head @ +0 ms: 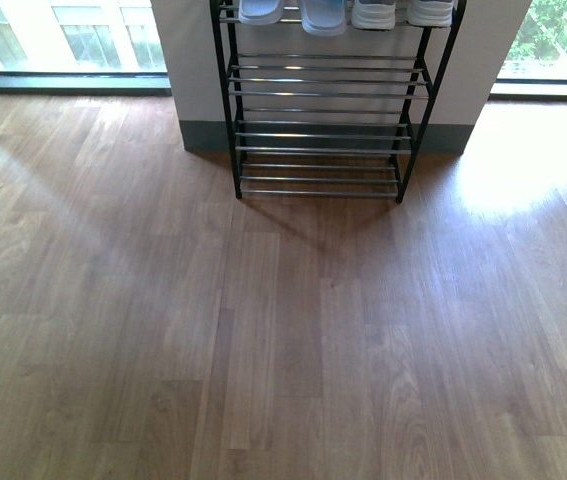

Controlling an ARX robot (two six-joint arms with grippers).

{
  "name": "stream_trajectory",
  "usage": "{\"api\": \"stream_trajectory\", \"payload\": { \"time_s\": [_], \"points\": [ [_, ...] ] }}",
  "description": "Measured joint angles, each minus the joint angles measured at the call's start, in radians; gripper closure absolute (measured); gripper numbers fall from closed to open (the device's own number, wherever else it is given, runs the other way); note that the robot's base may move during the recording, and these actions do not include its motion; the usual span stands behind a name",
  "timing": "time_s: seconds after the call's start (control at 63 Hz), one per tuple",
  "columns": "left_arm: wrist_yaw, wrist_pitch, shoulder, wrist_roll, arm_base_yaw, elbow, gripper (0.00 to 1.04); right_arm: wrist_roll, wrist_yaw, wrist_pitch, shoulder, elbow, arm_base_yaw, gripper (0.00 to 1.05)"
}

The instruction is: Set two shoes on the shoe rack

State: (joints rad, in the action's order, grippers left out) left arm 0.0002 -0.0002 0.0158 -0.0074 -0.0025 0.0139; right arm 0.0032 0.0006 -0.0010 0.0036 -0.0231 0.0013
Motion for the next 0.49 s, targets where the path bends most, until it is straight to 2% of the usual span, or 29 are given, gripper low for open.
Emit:
{"api": "stream_trajectory", "payload": {
  "time_s": [0.492],
  "points": [
    [0.0,0.0,0.0,0.0,0.0,0.0,0.09,0.0,0.0,0.0,0.0,0.0,0.0,0.09]
  ]
}}
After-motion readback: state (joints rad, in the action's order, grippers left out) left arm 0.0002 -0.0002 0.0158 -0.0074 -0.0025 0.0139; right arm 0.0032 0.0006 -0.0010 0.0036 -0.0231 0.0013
